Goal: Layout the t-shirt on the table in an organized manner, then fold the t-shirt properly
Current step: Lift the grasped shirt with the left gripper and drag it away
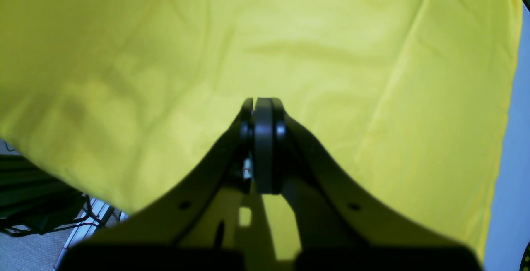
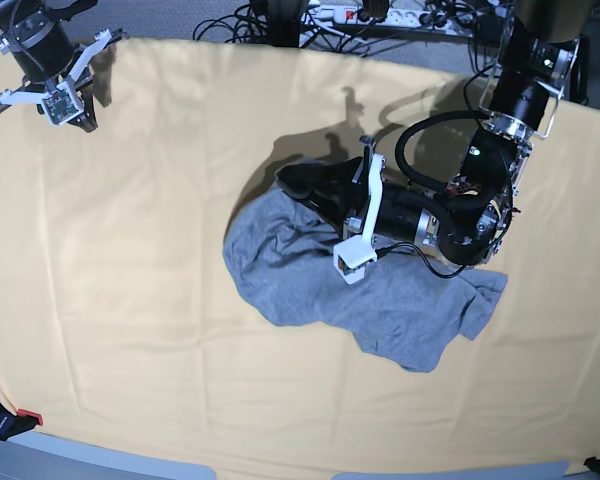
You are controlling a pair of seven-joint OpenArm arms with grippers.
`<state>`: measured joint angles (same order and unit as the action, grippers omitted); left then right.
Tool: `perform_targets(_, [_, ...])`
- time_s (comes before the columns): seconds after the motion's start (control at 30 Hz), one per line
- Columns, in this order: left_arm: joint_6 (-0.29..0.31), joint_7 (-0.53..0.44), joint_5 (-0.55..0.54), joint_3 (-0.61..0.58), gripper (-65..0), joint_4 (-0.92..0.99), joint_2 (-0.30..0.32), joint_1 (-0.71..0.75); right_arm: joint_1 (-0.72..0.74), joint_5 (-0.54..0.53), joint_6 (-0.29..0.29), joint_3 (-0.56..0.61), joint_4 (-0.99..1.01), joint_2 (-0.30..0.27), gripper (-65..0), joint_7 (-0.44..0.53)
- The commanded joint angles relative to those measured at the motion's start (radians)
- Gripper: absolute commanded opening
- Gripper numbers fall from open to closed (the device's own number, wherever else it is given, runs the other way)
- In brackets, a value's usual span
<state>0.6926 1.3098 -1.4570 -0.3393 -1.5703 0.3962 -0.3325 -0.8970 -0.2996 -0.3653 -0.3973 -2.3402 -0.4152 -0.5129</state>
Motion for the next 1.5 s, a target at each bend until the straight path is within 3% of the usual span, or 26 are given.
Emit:
perform_targets(0.0, [0.006, -0.018, -0.026, 0.006, -65.0, -0.030, 0.003, -0.023, -0.006, -0.007, 0.007, -0.008, -0.016, -0.008, -65.0, 0.019])
perform_targets(0.2, [0.006, -0.023, -0.026, 0.006, -65.0, -0.095, -0.003, -0.030, -0.006, -0.007, 0.006, -0.008, -0.016, -0.008, -65.0, 0.019])
perform_targets(0.43, [0.006, -0.023, -0.026, -0.076, -65.0, -0.094, -0.097, -0.023, -0.006, -0.007, 0.007, -0.008, -0.016, -0.008, -65.0, 0.019])
perform_targets(0.67, [0.006, -0.027, 0.135, -0.258, -65.0, -0.094, -0.166, -0.023, -0.006, -0.006, 0.007, -0.008, -0.016, -0.008, -65.0, 0.019])
perform_targets(1.03, [0.006, 0.036, 0.190, -0.407, -65.0, -0.094, -0.169, -0.023, -0.006, -0.006, 0.007, -0.008, -0.016, -0.008, -65.0, 0.019])
perform_targets(1.17, [0.006, 0.028, 0.242, -0.427, -65.0, -0.094, -0.169, -0.023, -0.006, -0.006, 0.007, -0.008, -0.016, -0.008, -65.0, 0.019])
perform_targets(1.27, [0.006, -0.029, 0.280, -0.411, -65.0, -0.094, -0.169, -0.023, -0.006, 0.014, 0.007, -0.008, -0.016, -0.008, -65.0, 0.019])
perform_targets(1.47, [0.006, -0.083, 0.227, -0.291, -27.8, -0.094, -0.169, -0.023, -0.006, 0.027, 0.026, -0.008, -0.016, -0.009, -65.0, 0.019])
